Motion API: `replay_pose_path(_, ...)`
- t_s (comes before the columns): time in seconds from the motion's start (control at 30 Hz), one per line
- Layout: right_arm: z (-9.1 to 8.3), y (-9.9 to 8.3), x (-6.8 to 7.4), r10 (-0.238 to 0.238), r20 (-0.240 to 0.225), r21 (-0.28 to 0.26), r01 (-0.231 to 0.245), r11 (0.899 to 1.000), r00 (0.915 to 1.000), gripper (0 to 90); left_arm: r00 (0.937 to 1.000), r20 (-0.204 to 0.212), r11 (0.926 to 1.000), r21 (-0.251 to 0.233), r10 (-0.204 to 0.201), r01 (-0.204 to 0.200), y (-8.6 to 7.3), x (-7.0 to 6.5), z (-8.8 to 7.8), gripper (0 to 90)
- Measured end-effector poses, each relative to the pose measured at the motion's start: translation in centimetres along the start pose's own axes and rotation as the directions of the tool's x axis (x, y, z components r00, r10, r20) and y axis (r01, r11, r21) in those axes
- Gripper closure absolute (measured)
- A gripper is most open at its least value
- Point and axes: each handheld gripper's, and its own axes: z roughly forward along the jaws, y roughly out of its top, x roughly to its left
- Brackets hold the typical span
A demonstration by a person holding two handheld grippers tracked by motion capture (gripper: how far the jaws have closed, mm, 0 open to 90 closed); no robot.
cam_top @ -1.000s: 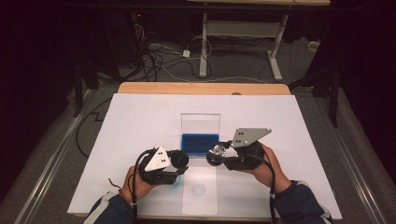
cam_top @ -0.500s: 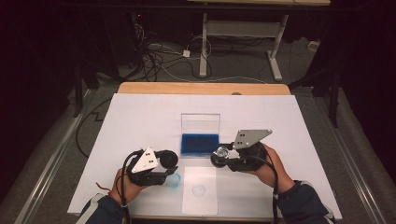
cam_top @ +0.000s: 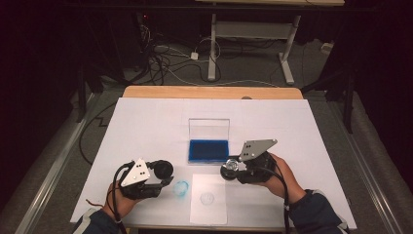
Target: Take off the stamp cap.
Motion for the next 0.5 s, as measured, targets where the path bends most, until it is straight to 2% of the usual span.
replay_pose_path(0.27,-0.3,-0.2,-0.5,0.012,0.008,-0.007,-0.012,1.000,0.9999,57.1,0.9997,-0.013,0.9998,0.010,-0.018,0.018,-1.5,0.4,-0.9,36.7)
replay_pose_path(0.5,-0.4,-0.1,-0.6,0.009,0.016,-0.014,-0.009,1.000,0.9998,57.1,0.9995,-0.022,0.9997,0.008,-0.023,0.023,-2.1,0.3,-1.5,36.7)
